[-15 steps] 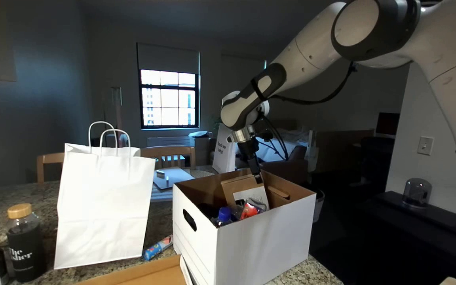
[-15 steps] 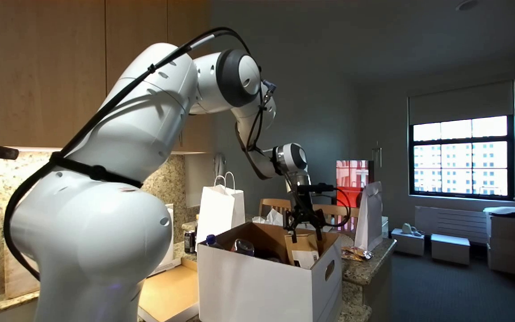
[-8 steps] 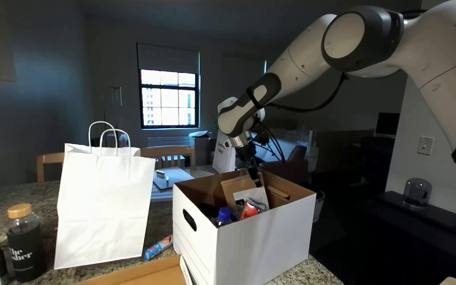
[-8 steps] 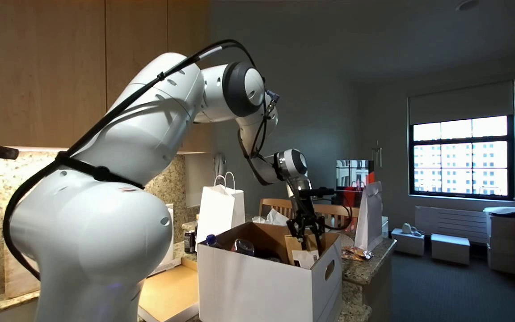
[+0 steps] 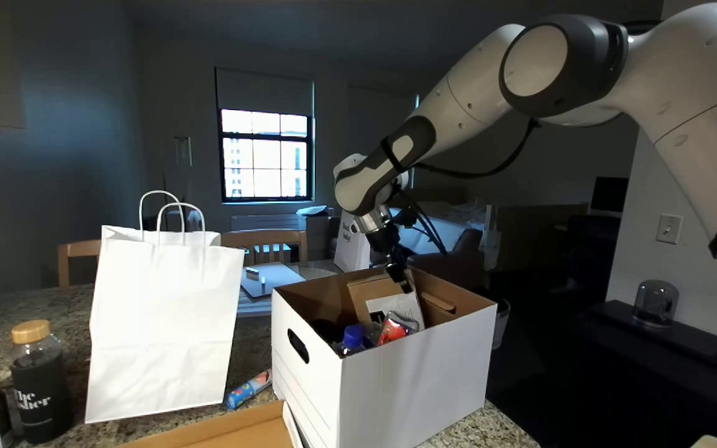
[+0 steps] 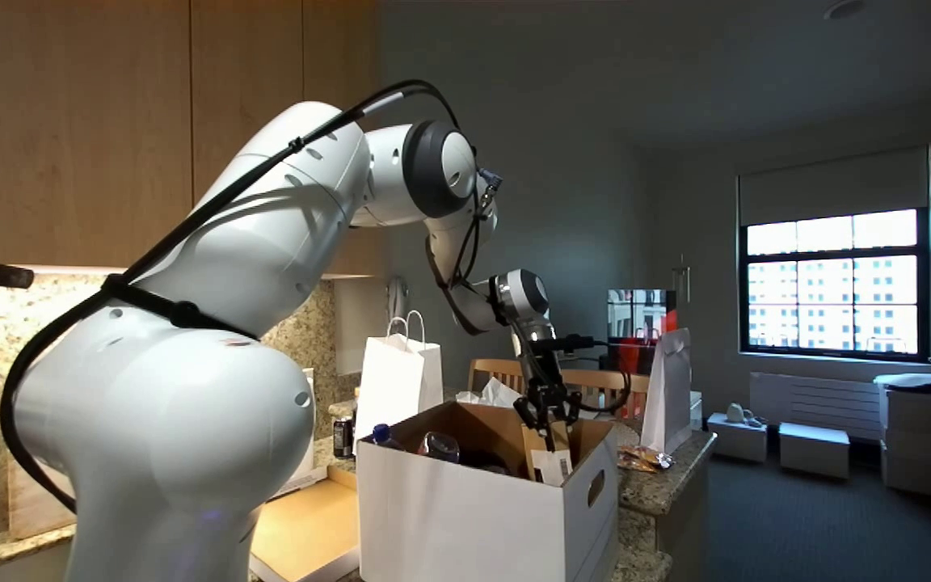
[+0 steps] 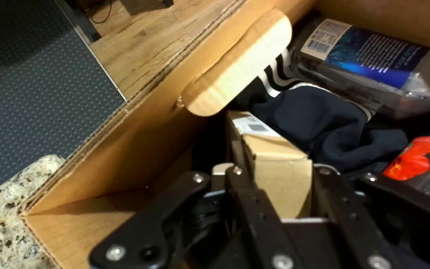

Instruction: Remove smaller box and three bottles from the bigger box and you put them on the table

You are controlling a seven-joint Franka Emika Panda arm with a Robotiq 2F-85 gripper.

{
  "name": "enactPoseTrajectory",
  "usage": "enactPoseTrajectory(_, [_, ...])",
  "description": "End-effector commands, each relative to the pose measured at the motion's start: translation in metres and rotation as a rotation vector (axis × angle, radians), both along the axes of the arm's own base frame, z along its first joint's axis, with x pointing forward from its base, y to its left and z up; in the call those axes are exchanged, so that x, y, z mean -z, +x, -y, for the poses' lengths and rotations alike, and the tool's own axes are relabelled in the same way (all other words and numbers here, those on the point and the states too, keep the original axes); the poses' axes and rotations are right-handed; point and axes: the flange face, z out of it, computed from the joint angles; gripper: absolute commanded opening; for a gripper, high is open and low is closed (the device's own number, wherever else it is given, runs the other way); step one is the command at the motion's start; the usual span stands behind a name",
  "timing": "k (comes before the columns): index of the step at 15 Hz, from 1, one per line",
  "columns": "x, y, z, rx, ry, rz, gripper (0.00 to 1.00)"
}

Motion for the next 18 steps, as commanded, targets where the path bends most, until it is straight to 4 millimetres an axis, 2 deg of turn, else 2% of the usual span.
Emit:
enactPoseTrajectory(1, [-0.009, -0.014, -0.016, 0.111, -0.049, -0.026, 0.12])
enactPoseTrajectory(4, [-0.024, -0.027, -0.031, 0.181, -0.028, -0.086, 0.12])
enactPoseTrajectory(8, [-0.065, -0.047, -0.062, 0.242, 0.009, -0.028, 0.12])
enactPoseTrajectory(14, [-0.15, -0.078, -0.12, 0.196, -0.001, 0.099, 0.12])
enactPoseTrajectory(18, [-0.199, -0.088, -0.16, 0.128, 0.008, 0.2, 0.12])
